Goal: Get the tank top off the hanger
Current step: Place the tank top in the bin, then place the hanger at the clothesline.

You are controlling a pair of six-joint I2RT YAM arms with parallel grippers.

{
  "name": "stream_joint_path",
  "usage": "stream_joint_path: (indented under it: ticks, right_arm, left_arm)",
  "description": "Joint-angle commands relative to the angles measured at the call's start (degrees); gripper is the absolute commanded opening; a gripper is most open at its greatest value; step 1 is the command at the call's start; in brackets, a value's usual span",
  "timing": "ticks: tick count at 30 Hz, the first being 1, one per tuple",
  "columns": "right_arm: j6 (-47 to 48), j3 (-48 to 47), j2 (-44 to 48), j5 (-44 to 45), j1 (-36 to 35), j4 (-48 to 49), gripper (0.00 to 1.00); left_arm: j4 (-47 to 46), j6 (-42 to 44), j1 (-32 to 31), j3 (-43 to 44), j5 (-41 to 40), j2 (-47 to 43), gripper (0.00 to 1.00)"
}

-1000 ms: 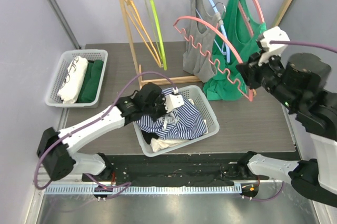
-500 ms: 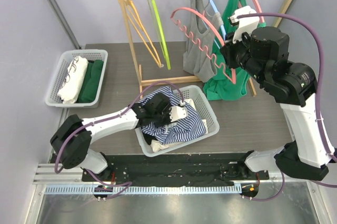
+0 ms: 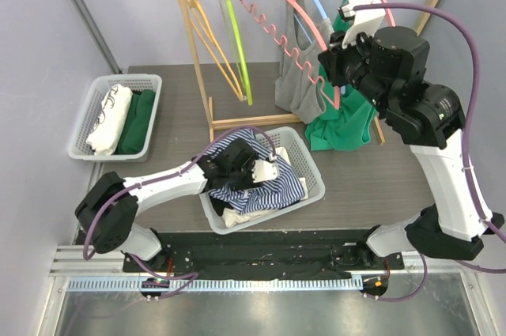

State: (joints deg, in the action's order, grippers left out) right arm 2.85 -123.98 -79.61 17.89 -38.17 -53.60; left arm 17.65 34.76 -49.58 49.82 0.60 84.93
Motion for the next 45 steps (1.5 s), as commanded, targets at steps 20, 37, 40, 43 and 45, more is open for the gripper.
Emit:
stream_joint_path:
  ticks: [20,37,40,43,45]
  right_arm:
    - [5.3,-4.5,-4.3,6.7,-6.7,11.5,0.01]
    - [8.6,-5.7,-8.3,9.7,-6.8,12.5,0.01]
    - [8.7,-5.0,-9.0,10.3,-6.8,12.5,0.01]
    - [8.6,-4.8,-9.8,10.8,-6.9,12.4,0.01]
    - [8.6,-5.0,-10.1,10.9,-6.8,12.2,0.01]
  left_arm:
    - [25.4,-9.5,-2.3,24.2,1.8,-5.6,1.00]
    - [39.1,-10.0,-4.5,41.8,11.6,-6.1,1.00]
    - [41.8,-8.9,-4.6,45.8,12.9,-6.2,1.00]
    - [44.1,-7.9,-4.6,49.5,13.9,-6.4,1.00]
    - [45.6,-7.6,-4.7,50.9,15.1,-6.6,1.00]
